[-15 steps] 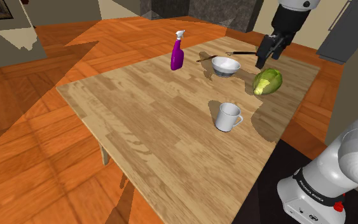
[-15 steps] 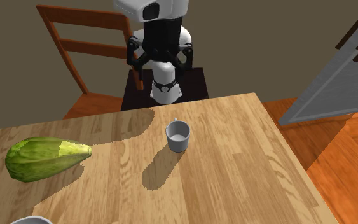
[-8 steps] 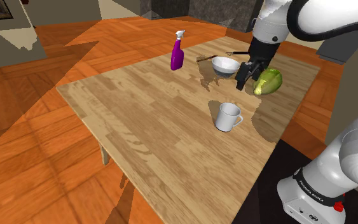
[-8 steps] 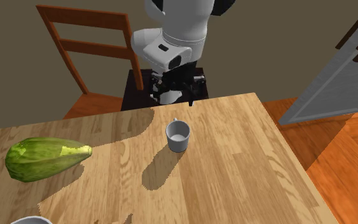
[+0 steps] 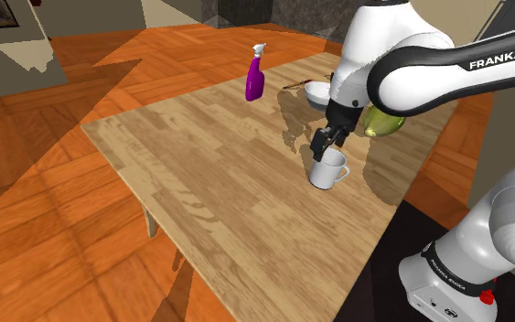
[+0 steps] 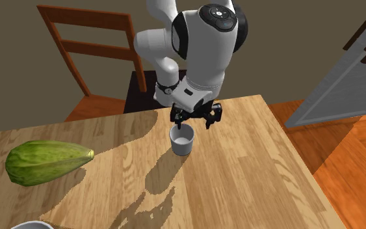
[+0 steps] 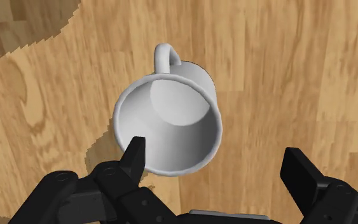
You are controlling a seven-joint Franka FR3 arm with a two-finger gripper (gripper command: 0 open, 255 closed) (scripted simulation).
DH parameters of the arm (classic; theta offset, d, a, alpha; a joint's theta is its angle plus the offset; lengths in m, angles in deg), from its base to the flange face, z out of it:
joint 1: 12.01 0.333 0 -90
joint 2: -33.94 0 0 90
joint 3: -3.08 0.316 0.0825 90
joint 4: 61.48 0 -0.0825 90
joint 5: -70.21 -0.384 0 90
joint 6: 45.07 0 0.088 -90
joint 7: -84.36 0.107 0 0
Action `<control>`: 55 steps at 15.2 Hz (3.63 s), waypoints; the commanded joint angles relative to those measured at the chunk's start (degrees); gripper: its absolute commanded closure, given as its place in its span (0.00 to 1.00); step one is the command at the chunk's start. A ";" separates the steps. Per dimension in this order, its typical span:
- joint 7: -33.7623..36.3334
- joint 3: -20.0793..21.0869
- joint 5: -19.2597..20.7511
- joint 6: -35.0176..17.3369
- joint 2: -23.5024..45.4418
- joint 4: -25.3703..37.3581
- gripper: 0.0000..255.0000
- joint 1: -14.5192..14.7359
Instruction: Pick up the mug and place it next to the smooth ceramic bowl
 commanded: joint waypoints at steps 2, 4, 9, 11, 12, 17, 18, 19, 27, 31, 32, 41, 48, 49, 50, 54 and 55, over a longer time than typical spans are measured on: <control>0.57 0.51 -0.15 -3.61 2.06 -1.54 0.00 0.13; 0.70 0.61 0.01 -5.48 3.05 -2.44 0.00 -0.01; 0.97 0.80 0.37 -8.89 5.00 -3.92 0.00 -0.30; 0.97 0.80 0.37 -8.89 5.00 -3.91 0.00 -0.30; 0.97 0.80 0.37 -8.89 5.00 -3.91 0.00 -0.30; 0.97 0.80 0.37 -8.88 5.00 -3.90 1.00 -0.30; 0.97 0.80 0.37 -8.88 5.00 -3.90 1.00 -0.30; 0.97 0.80 0.37 -8.88 5.00 -3.90 1.00 -0.30; 0.71 0.62 0.20 -6.98 3.88 -3.11 1.00 -0.19; 0.25 0.27 -0.06 -3.24 1.88 -1.34 1.00 -0.02; 0.14 0.19 -0.10 -2.32 1.43 -0.87 1.00 0.01; -0.64 -0.48 -0.31 5.65 -1.77 3.93 1.00 0.16; -1.11 -0.91 -0.30 11.49 -3.29 8.28 1.00 0.15; -1.17 -0.97 -0.29 12.31 -3.44 8.94 1.00 0.14; -1.23 -1.02 -0.28 13.11 -3.58 9.62 1.00 0.13; -1.45 -1.22 -0.22 16.30 -3.98 12.41 1.00 0.08; -1.50 -1.27 -0.20 17.08 -4.05 13.13 1.00 0.06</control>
